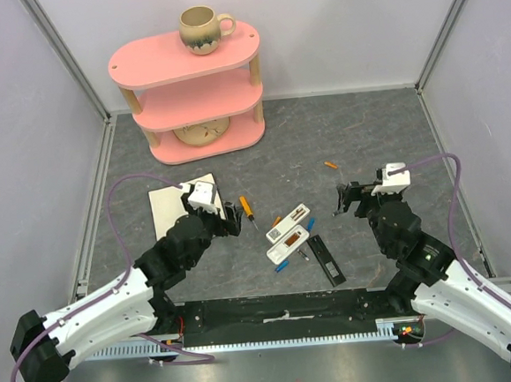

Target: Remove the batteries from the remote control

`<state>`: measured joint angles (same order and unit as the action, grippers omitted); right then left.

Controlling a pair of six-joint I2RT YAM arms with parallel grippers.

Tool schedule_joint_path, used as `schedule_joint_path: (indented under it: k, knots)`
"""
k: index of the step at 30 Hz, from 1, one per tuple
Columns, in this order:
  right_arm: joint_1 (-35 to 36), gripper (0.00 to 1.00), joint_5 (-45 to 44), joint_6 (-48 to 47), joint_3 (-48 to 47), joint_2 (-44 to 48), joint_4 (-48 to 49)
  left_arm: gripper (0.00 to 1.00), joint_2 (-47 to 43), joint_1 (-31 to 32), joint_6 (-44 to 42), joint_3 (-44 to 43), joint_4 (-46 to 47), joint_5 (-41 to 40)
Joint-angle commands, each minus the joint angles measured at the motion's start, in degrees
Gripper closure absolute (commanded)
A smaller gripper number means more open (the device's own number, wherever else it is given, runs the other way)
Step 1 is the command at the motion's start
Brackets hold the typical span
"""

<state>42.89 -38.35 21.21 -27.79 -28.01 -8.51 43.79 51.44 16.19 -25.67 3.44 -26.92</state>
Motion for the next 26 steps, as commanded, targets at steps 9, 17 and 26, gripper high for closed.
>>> schedule_joint_path:
  k: [9, 17, 26]
  knots:
    - [0.0, 0.02, -4.71, 5.42, 2.47, 3.83, -0.98, 0.11, 14.28, -0.11, -6.25, -4.74, 13.6, 1.96]
    - [-0.09, 0.02, -12.27, 5.42, 6.43, 7.44, -0.1, 0.11, 21.86, -0.11, -9.24, -9.31, 20.02, 3.71]
    - [0.0, 0.02, -17.98, -9.68, 13.71, 0.87, 22.42, 0.11, 15.73, -0.11, -14.77, -5.71, 25.65, 5.73]
